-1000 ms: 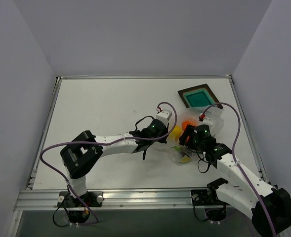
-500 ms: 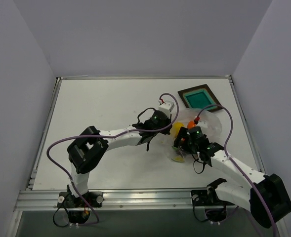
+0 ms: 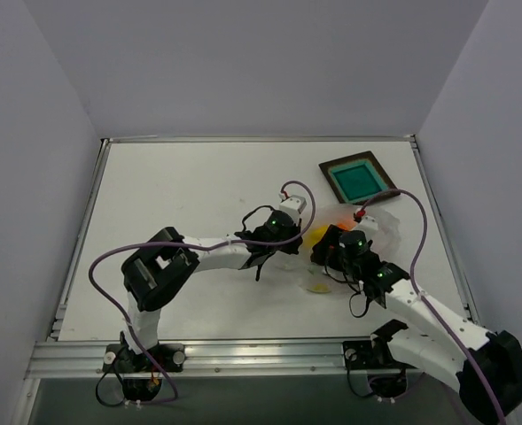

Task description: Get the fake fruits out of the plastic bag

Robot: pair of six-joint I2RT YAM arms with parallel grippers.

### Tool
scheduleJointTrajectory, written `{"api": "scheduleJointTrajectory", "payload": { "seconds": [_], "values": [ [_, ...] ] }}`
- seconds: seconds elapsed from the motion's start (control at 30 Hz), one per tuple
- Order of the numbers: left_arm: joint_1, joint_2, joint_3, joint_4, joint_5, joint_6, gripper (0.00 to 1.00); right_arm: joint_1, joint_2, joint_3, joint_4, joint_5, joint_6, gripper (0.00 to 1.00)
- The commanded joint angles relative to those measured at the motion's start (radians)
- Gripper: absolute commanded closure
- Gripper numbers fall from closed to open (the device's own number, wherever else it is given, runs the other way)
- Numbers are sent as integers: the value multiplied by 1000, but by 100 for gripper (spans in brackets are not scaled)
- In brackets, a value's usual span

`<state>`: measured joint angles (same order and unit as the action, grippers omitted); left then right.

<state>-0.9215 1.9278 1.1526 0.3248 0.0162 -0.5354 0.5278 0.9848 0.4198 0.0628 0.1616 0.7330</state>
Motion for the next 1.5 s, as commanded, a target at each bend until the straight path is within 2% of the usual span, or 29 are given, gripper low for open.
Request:
{"api": "scheduleJointTrajectory", "payload": {
  "seconds": [0.0,0.23,0.37,0.5,0.6,0.77,0.9,1.0,1.1,1.17,1.27,1.47],
  "values": [
    [-4,-110,-26,54,18,-11,98,17,-161,8,-52,111,20,57],
    [-36,-141,-64,53,5,18,97,35,-290,-22,-12,147,36,57],
    [-42,-139,-56,37,-2,22,98,37,-288,34,40,3,19,58],
    [-43,-141,-54,31,-4,18,98,41,-284,193,32,-187,28,58],
    [-54,-135,-65,45,-2,5,98,41,-272,287,32,-217,32,59],
    [-66,-141,-77,54,-7,2,98,34,-131,545,26,-88,-84,60],
    [-65,-168,-91,34,-5,17,98,6,18,727,29,146,-239,60],
    [-63,-187,-96,16,-9,23,98,-75,142,821,29,271,-329,60],
    [-63,-199,-97,-3,-45,31,98,-236,268,856,77,251,-333,60],
    [-60,-205,-97,-16,-59,35,98,-341,371,873,106,173,-320,60],
    [-54,-211,-93,-30,-71,43,98,-422,493,864,184,93,-305,60],
    [-50,-214,-96,-12,-73,51,98,-488,750,895,255,1,-311,60]
  ]
}}
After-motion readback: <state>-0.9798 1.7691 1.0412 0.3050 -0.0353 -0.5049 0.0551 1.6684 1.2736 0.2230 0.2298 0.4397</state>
